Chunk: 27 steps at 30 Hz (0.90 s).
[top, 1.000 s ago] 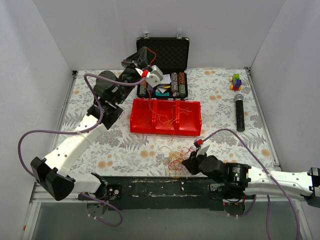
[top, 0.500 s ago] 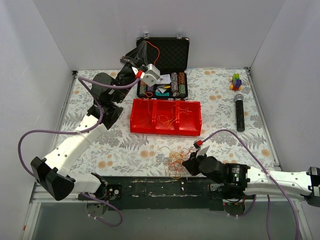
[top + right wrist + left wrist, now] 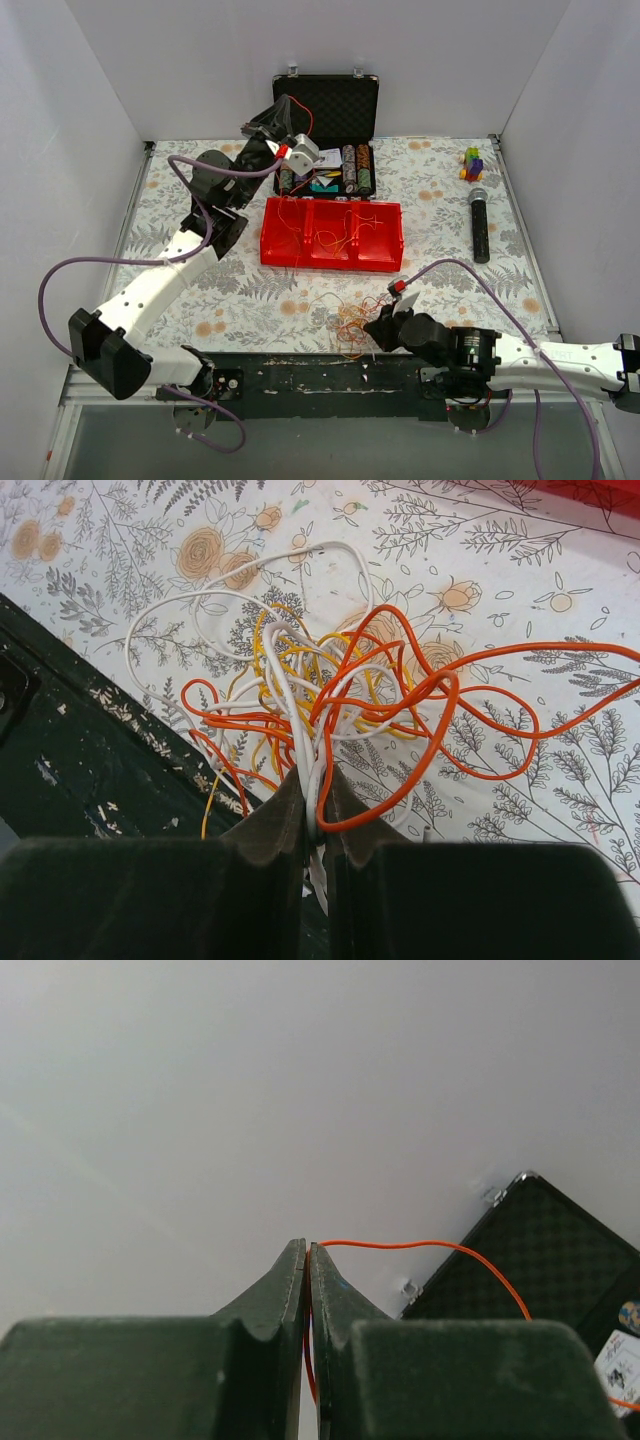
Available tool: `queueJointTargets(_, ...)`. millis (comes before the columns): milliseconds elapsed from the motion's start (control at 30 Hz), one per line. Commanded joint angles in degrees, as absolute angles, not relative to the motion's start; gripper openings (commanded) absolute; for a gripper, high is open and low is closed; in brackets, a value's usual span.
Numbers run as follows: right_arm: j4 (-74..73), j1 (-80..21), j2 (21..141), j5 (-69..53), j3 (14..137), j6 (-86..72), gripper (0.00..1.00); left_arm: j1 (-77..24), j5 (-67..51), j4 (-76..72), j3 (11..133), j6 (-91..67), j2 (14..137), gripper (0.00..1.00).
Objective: Untangle the cables
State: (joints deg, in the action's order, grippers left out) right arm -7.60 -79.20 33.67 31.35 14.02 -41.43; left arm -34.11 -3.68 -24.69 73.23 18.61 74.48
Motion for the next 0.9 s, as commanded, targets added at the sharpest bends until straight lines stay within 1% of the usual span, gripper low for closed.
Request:
queueJointTargets(0,-6.2,-79.8,32.9,32.7,13.4,-42.3,0.04,-31.7,-3.5,-27.0,70.4,18.5,74.4,0.00)
queueJointTargets(133,-6.5,-80.0,32.4,32.8,13.1,-42.5,0.03,-31.2,-4.0,-27.6,70.0,17.8,74.5,0.00)
queueJointTargets(400,-5.5,-80.3,33.0,32.9,13.0,-42.6,0.03,-31.2,-4.2,-27.7,73.1,17.7,75.9,0.00)
queueJointTargets(567,-4.9,-80.6,33.9,33.0,13.5,-42.5,0.03,-31.2,-4.6,-25.6,70.9,17.0,74.9,0.00)
queueJointTargets(633,-5.3,-80.7,33.8,33.0,13.6,-42.5,0.03,-31.2,-5.0,-22.2,69.2,15.2,73.7,0.00)
queueJointTargets(733,-5.7,-80.9,33.1,33.1,13.8,-42.5,0.03,-31.2,-5.2,-17.8,63.5,13.0,70.5,0.00)
queueJointTargets(867,-6.0,-80.9,32.1,33.3,14.0,-42.5,0.03,-31.2,-5.1,-18.0,52.5,13.8,66.4,0.00)
